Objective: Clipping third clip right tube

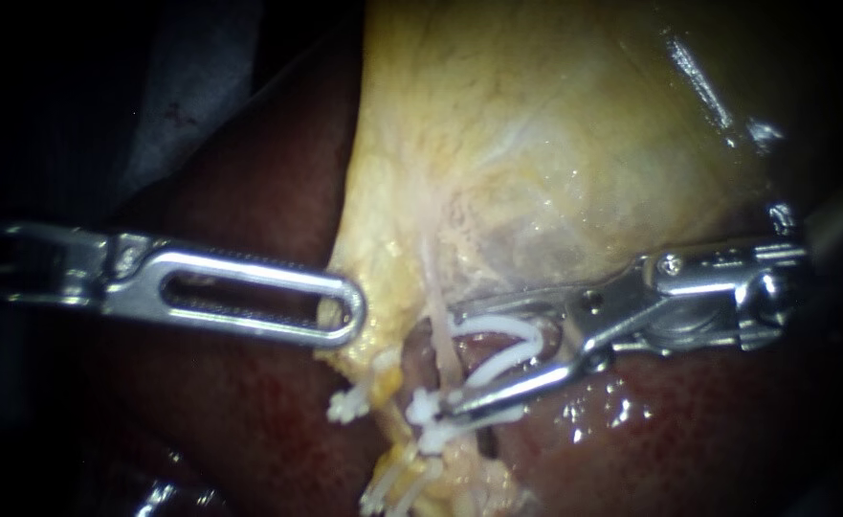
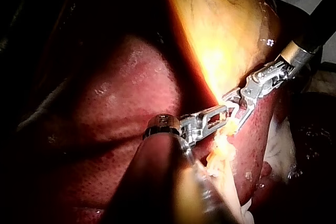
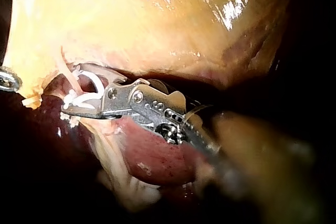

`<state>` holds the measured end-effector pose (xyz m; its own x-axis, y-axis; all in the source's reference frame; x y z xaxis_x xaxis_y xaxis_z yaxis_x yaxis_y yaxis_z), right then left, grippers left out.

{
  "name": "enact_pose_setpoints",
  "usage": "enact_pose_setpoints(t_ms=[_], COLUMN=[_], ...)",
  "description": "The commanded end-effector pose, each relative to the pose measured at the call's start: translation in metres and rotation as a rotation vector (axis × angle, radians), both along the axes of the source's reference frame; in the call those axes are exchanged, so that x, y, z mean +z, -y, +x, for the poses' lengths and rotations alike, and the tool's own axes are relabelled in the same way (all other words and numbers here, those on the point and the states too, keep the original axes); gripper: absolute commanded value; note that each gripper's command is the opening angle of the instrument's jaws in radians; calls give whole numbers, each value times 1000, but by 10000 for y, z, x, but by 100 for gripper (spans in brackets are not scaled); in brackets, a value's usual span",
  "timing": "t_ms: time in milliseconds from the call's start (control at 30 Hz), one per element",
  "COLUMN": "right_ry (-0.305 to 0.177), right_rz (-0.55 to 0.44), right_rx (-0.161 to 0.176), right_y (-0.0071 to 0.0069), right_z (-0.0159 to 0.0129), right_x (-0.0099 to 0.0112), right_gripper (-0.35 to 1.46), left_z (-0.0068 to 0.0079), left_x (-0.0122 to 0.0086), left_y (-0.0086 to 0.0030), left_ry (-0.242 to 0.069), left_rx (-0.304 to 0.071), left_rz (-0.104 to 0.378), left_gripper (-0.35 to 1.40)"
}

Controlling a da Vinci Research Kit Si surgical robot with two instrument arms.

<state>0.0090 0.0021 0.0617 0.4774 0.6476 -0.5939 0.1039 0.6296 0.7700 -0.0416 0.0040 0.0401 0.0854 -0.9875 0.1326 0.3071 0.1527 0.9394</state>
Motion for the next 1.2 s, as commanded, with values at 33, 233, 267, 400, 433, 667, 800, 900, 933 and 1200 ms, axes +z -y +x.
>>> enact_pose_setpoints(t_ms=[33,233,267,400,433,667,800,900,933,1200], right_ry=[1,-11,-11,-17,-19,-28,-29,-29,-29,-29], right_rz=[6,24,24,27,28,41,45,48,48,47], right_rx=[3,9,8,10,11,13,13,13,13,14], right_y=[1,1,1,0,-2,-12,-18,-21,-21,-23], right_z=[2,8,8,8,8,7,5,5,5,6], right_x=[-1,-1,-1,-3,-4,-13,-17,-19,-19,-17], right_gripper=[52,52,51,51,51,50,49,48,48,46], left_z=[0,1,2,4,4,6,7,8,8,8], left_x=[1,5,6,9,9,13,15,15,16,18], left_y=[0,-1,-2,-4,-4,-5,-6,-6,-6,-6], left_ry=[-1,-1,-1,-2,-2,-3,-4,-4,-5,-5], left_rx=[0,0,0,-1,-1,-2,-3,-4,-4,-5], left_rz=[0,-2,-2,-2,-2,-3,-3,-3,-4,-4], left_gripper=[-35,-35,-35,-35,-35,-35,-35,-35,-35,-35])
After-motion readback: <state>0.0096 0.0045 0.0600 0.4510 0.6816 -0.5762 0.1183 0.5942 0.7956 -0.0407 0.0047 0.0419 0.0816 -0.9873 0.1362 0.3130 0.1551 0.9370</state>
